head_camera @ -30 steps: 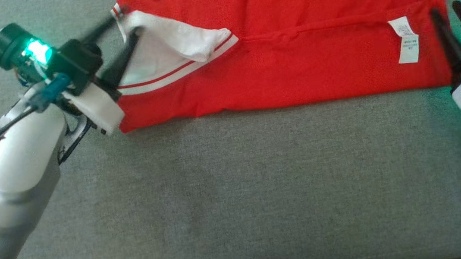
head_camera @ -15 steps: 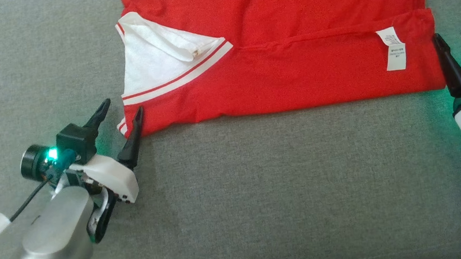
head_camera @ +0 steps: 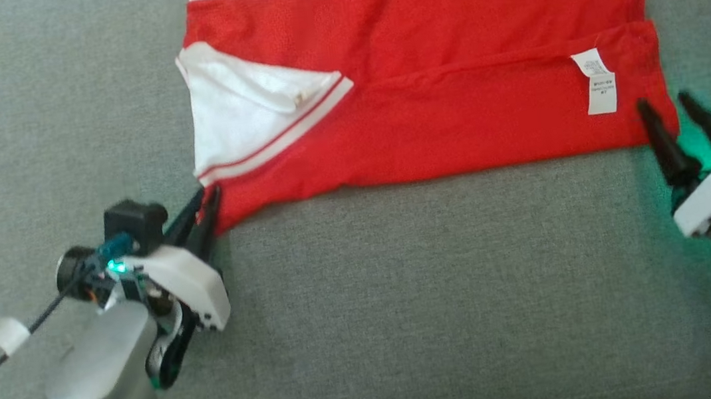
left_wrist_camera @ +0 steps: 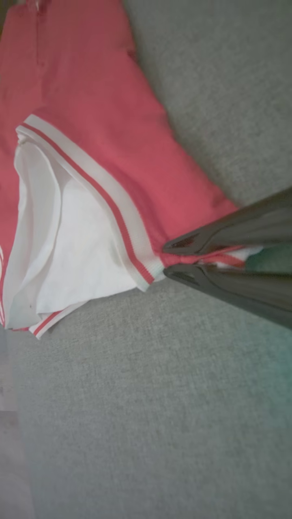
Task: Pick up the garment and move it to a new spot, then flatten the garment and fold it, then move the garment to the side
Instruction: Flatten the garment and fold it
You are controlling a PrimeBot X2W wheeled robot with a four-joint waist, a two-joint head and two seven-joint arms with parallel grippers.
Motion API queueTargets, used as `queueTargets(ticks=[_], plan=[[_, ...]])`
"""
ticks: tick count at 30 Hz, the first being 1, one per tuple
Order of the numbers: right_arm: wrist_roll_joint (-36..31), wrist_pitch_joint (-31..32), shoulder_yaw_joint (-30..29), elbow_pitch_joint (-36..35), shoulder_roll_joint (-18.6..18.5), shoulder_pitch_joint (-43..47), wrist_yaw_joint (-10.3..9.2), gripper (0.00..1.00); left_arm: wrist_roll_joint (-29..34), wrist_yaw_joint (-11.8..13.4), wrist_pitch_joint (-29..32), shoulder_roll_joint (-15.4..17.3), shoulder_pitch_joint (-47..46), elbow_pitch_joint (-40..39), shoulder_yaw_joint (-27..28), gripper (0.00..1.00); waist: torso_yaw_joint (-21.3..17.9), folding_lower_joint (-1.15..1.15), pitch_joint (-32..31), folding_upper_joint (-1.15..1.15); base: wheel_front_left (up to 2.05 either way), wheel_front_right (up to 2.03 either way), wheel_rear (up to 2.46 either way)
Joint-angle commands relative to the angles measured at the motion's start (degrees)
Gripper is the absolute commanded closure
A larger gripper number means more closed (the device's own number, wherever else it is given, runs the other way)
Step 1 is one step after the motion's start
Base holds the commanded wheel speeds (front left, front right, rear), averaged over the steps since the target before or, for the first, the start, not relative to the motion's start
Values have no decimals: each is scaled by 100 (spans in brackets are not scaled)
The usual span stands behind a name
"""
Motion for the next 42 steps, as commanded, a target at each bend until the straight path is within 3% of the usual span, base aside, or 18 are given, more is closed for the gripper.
queueTargets(ticks=[1,6,7,8,9,16,27,34,35,36,37,38,42], plan=[[-4,28,81,9,-57,144,37,0,-3,55,32,259,173,-71,134,100,31,0,-41,0,0,0,0],[-22,259,277,486,147,74,37,0,-21,99,79,373,286,-357,116,100,149,0,-125,0,0,0,0],[-28,268,301,561,164,47,37,35,-12,109,82,391,297,-401,107,100,171,0,-150,0,0,0,0],[-40,257,318,629,169,21,37,97,-6,114,91,403,308,-439,95,100,194,0,-176,0,0,0,0],[-63,245,337,703,160,0,37,100,1,124,85,412,318,-477,88,100,216,0,-205,0,0,0,0],[-81,162,575,729,-133,217,37,100,23,182,69,462,526,-676,-8,100,343,0,-559,0,0,0,0],[149,112,586,135,-888,1460,37,100,-3,438,38,670,1434,-1357,-244,100,410,0,-966,0,0,0,0],[150,107,308,-265,-989,2152,37,100,-34,675,162,929,1913,-1908,-338,100,368,0,-957,0,0,0,0],[138,122,264,-306,-978,2205,37,78,-39,692,180,952,1936,-1965,-341,100,364,0,-947,0,0,0,0],[139,128,197,-337,-964,2252,37,0,-30,719,188,972,1932,-2025,-336,100,361,0,-938,0,0,0,0],[134,98,102,-360,-949,2285,37,0,-5,748,188,999,1908,-2084,-325,62,360,0,-927,0,0,0,0],[107,52,-10,-367,-943,2307,37,0,30,790,181,1034,1865,-2142,-300,0,359,0,-914,0,0,0,0],[-48,2,-378,-516,-968,2378,37,0,118,834,270,1294,1502,-2508,-117,0,333,0,-809,0,0,0,0]])
